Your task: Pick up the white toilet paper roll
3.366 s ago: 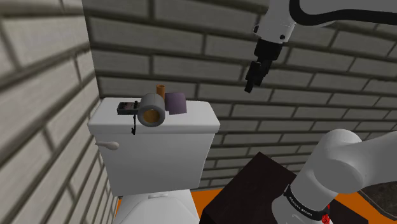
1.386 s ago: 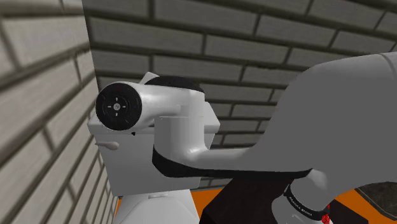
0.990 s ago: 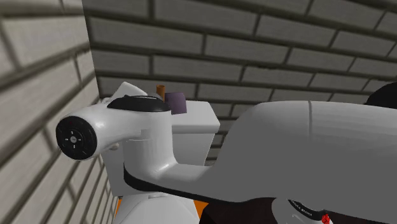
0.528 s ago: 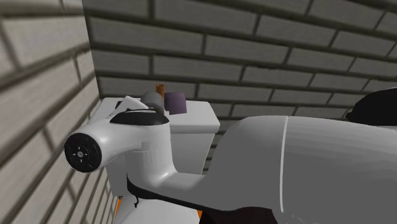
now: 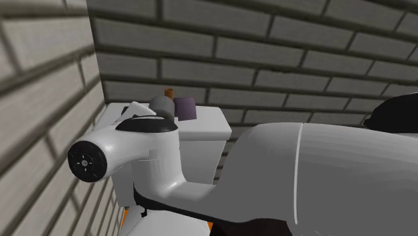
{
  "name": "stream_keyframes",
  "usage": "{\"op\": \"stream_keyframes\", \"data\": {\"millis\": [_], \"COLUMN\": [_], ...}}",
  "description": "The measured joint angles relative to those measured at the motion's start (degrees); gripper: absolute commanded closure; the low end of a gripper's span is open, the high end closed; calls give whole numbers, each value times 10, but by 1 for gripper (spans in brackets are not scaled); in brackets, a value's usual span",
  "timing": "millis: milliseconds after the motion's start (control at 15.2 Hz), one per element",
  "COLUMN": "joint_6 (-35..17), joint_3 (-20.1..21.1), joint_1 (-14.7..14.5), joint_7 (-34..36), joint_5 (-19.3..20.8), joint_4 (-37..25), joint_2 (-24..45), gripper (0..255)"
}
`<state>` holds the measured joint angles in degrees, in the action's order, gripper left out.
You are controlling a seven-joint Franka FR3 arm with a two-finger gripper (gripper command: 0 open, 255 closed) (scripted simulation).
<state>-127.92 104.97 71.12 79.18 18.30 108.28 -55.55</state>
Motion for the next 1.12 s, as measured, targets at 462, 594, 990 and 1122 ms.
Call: {"op": "stream_keyframes", "data": {"millis": [462, 594, 990, 1122], "joint_6": [10, 18, 37, 42], "joint_3": [-14, -21, -43, -52], "joint_1": [-5, -11, -19, -26], "joint_7": [-14, -20, -44, -49], "joint_5": [5, 7, 15, 18], "joint_4": [-6, -9, -23, -23], "joint_2": [13, 19, 37, 44], "gripper": [255, 255, 255, 255]}}
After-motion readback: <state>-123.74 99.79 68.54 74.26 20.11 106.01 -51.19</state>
